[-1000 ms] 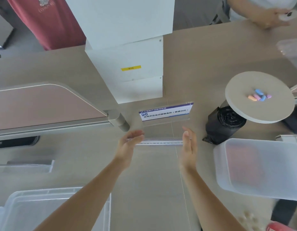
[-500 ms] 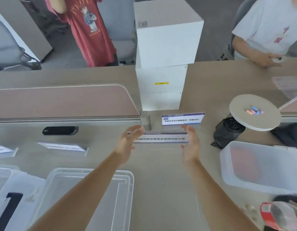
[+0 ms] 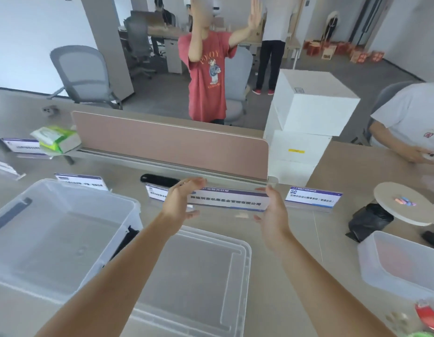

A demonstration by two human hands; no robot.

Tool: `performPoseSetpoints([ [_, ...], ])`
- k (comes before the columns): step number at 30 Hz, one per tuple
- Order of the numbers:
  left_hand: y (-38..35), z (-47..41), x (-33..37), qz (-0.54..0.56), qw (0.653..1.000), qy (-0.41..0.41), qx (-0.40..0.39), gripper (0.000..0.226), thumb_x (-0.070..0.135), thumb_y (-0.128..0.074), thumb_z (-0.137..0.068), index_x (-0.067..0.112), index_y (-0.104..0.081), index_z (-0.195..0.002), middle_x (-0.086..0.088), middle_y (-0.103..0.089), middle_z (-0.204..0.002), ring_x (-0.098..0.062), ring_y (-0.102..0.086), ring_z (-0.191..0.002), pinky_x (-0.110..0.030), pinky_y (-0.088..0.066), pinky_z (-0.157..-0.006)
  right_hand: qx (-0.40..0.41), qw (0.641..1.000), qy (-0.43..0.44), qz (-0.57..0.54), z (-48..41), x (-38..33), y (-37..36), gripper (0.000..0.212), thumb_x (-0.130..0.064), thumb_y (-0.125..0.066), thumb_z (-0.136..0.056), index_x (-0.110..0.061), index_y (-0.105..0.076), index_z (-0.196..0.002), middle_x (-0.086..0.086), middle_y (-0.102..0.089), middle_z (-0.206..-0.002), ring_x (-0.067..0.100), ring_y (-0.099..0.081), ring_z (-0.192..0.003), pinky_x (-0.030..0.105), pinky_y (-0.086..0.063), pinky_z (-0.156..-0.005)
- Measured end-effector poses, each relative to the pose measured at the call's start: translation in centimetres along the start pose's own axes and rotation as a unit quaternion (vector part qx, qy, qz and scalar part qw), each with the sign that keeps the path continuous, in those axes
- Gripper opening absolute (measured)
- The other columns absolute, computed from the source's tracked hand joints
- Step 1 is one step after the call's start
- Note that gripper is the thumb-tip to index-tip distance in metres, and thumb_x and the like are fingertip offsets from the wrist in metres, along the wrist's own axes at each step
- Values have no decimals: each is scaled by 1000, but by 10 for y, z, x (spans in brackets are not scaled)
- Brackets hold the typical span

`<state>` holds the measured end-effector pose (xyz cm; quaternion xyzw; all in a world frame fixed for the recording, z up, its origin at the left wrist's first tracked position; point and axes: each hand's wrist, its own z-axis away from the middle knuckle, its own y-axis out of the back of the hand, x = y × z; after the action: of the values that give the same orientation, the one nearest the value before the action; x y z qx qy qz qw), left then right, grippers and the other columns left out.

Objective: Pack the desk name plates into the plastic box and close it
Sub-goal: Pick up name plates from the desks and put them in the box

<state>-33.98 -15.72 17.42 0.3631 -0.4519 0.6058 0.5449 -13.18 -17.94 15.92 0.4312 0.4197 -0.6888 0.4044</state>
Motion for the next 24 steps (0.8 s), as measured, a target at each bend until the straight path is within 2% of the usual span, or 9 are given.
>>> performPoseSetpoints([
  [2, 34, 21, 8, 6, 1000, -5, 1, 44, 50, -70, -58, 32, -75, -98, -1, -64, -121, -26, -53, -123, -41, -53, -78, -2, 1000, -13, 4, 19, 0, -30, 21, -40, -51, -96, -32, -62, -80, -13, -62, -98, 12, -55, -98, 37, -43, -86],
  [5, 77, 49, 20, 18, 999, -9, 29, 39, 45, -67, -63, 29, -76, -98, -11, -62, -120, -29, -60, -114, -44, -52, -83, -23, 999, -16, 19, 39, 1, -73, 21, -45, -53, -95, -32, -60, -80, -12, -61, -85, 14, -56, -95, 39, -38, -101],
  [8, 116, 69, 32, 43, 996, -19, 71, 37, 41, -64, -62, 26, -75, -94, -3, -61, -107, -26, -59, -105, -45, -50, -89, -75, 996, -23, 35, 55, 6, -113, 29, -50, -54, -92, -30, -64, -74, -7, -65, -82, 14, -59, -89, 38, -38, -97],
  [11, 156, 77, 41, 66, 992, -30, 107, 23, 37, -64, -73, 28, -73, -92, -1, -56, -107, -24, -55, -105, -49, -52, -90, -122, 990, -26, 60, 64, 12, -151, 31, -51, -54, -93, -22, -65, -87, 1, -70, -91, 20, -67, -90, 37, -47, -85],
  [14, 186, 79, 52, 65, 985, -31, 154, 12, 33, -65, -82, 28, -72, -91, 0, -53, -102, -17, -54, -94, -51, -52, -92, -162, 984, -31, 72, 55, 19, -183, 32, -53, -56, -90, -22, -67, -90, -2, -75, -88, 22, -71, -91, 38, -52, -87],
  [16, 203, 80, 59, 58, 982, -28, 176, 10, 34, -66, -83, 26, -70, -88, -2, -55, -98, -18, -57, -91, -50, -51, -93, -198, 976, -49, 76, 50, 23, -206, 47, -62, -60, -79, -23, -69, -103, 0, -77, -101, 23, -71, -99, 41, -52, -94],
  [19, 228, 78, 67, 55, 974, -21, 219, 24, 42, -72, -69, 26, -70, -86, -7, -62, -101, -25, -63, -97, -49, -52, -90, -226, 969, -78, 64, 40, 30, -239, 82, -74, -69, -60, -19, -63, -122, 9, -69, -120, 27, -69, -106, 46, -52, -98],
  [22, 262, 76, 70, 31, 971, -2, 236, 44, 49, -74, -61, 24, -68, -96, -5, -66, -103, -27, -65, -99, -46, -53, -85, -251, 962, -68, 87, 35, 39, -272, 35, -56, -55, -89, -22, -64, -95, 4, -69, -100, 19, -66, -93, 42, -49, -96],
  [24, 287, 81, 72, -30, 975, 23, 219, 55, 60, -76, -57, 27, -71, -101, 1, -69, -106, -26, -64, -100, -44, -48, -88, -251, 961, -51, 106, 34, 42, -295, 30, -50, -50, -94, -25, -60, -81, -2, -65, -91, 14, -62, -84, 41, -49, -92],
])
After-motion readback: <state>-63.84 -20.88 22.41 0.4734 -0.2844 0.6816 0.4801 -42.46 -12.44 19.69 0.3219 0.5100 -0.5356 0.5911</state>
